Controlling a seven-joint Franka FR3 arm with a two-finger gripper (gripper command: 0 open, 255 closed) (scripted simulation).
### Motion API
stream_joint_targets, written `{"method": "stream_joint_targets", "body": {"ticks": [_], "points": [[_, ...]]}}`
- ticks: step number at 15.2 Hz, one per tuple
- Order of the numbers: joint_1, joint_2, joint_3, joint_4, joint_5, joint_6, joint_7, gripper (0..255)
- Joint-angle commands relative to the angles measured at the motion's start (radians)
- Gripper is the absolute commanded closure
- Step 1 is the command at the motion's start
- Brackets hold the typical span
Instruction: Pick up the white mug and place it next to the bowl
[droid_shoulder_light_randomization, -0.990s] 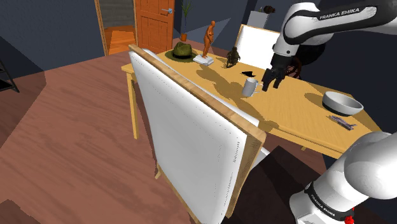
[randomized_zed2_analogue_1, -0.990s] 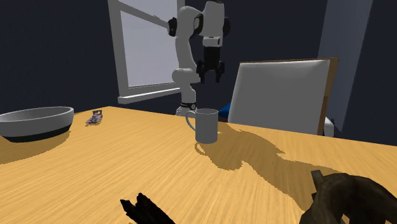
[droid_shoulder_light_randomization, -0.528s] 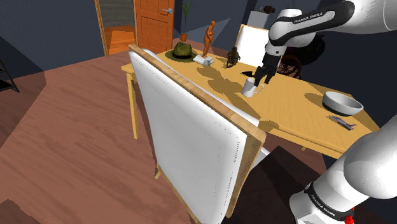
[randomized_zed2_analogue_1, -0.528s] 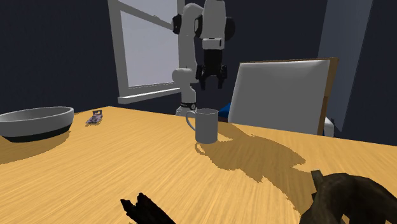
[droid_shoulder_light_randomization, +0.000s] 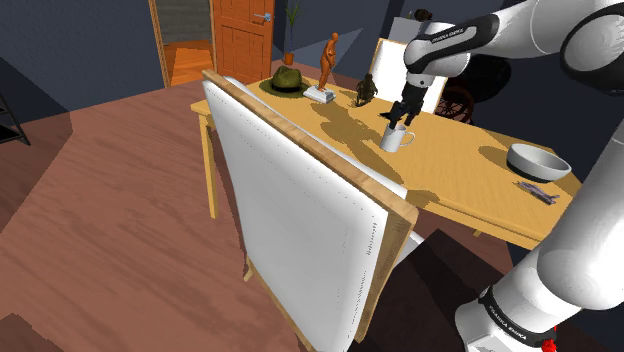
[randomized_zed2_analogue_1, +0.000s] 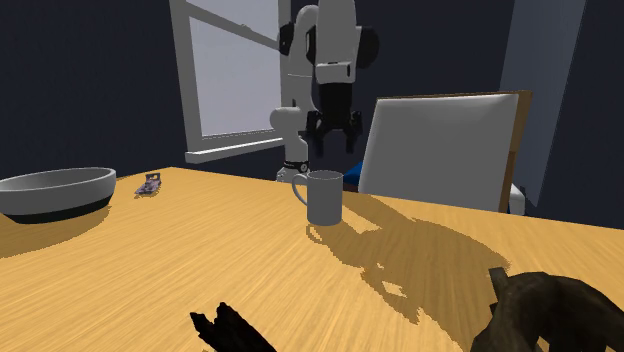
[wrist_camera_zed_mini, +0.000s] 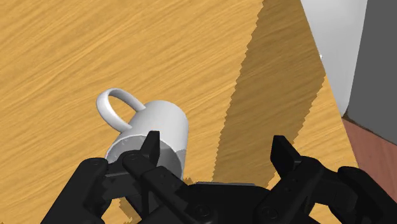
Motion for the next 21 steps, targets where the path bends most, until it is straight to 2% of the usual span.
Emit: {"method": "stream_joint_targets", "body": {"ticks": [1,3,11,19,20,21], "points": [[-0.023,0.086,0.001,0.094,0.041,0.002,-0.033,0],[-0.048,0.156,0.005,0.177,0.072,-0.002,-0.057,0],[-0.054,0.201,0.016,0.136,0.093,0.080,-0.071,0],[-0.054,0.201,0.016,0.136,0.093,0.080,-0.071,0],[-0.054,0.201,0.016,0.136,0.093,0.080,-0.071,255],[-0.054,0.201,0.016,0.136,0.093,0.080,-0.071,255]]}}
